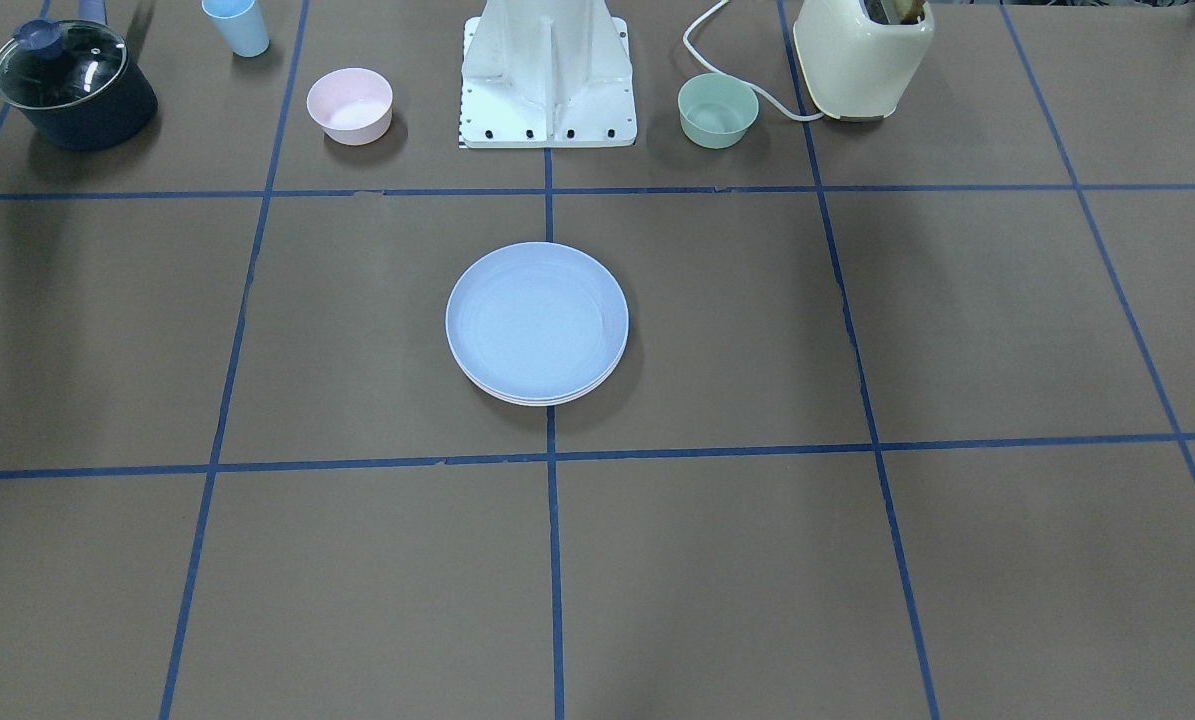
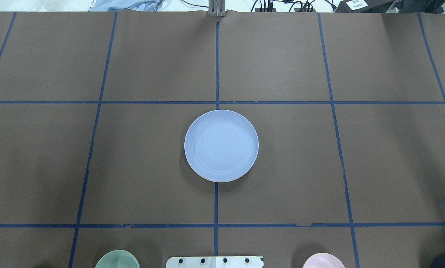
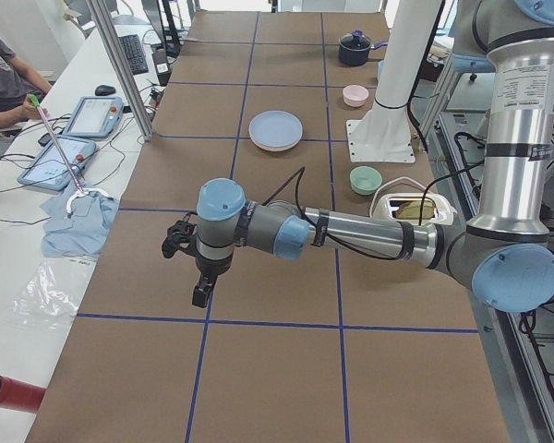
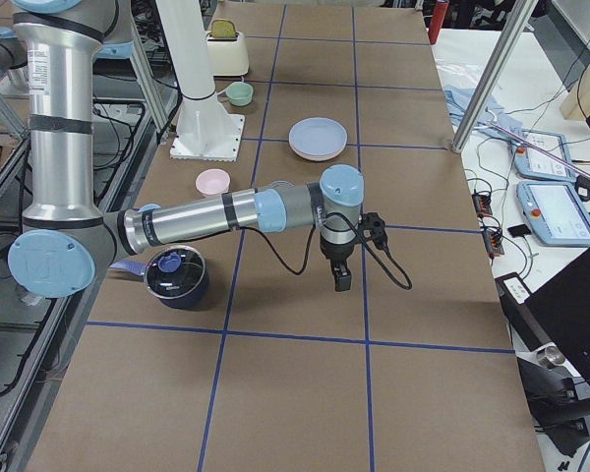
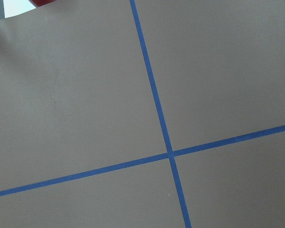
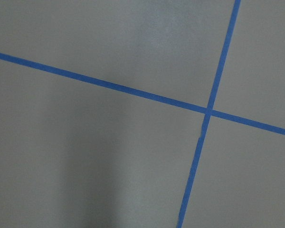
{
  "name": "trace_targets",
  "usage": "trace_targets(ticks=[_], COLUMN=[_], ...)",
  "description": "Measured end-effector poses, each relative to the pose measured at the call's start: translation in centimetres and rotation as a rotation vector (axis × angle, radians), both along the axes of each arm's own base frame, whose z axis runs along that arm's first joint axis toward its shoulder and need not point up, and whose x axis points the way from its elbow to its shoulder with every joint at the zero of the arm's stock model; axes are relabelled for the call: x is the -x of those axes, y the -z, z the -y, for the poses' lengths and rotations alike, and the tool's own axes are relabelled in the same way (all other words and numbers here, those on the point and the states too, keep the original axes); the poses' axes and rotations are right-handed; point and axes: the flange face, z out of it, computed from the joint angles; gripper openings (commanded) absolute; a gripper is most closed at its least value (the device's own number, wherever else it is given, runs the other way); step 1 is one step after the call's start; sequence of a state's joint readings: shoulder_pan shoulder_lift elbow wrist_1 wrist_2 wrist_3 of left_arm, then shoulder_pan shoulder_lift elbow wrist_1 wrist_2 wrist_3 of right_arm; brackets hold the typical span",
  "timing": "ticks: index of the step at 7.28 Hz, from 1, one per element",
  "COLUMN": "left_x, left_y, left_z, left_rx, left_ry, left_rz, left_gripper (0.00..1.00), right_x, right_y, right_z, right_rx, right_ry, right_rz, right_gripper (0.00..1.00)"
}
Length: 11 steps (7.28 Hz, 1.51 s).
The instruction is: Stack three plates with pink and blue
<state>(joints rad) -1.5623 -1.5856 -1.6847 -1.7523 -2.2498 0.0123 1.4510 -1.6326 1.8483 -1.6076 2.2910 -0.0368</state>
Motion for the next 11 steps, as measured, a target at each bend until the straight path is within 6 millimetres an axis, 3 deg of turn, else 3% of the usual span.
trace_targets(ticks=[5,9,11], left_x=[0.1,-0.2,-0.2], left_y=[-4.8,-4.8,-4.6], left_z=[-3.9,-4.8,-4.8], left_rx=[0.120,0.256,0.266], left_ry=[0.007,0.003,0.002], left_rz=[-0.017,-0.029,-0.030], left_gripper=[1.00,1.00,1.00], right_x=[-1.7,-1.8,-3.3], right_y=[-4.5,-8.1,-8.8], right_z=[-3.7,-4.3,-4.5], right_rx=[0.099,0.237,0.264], right_ry=[-0.034,-0.096,-0.134], right_rz=[-0.007,0.027,0.074], right_gripper=[1.00,1.00,1.00])
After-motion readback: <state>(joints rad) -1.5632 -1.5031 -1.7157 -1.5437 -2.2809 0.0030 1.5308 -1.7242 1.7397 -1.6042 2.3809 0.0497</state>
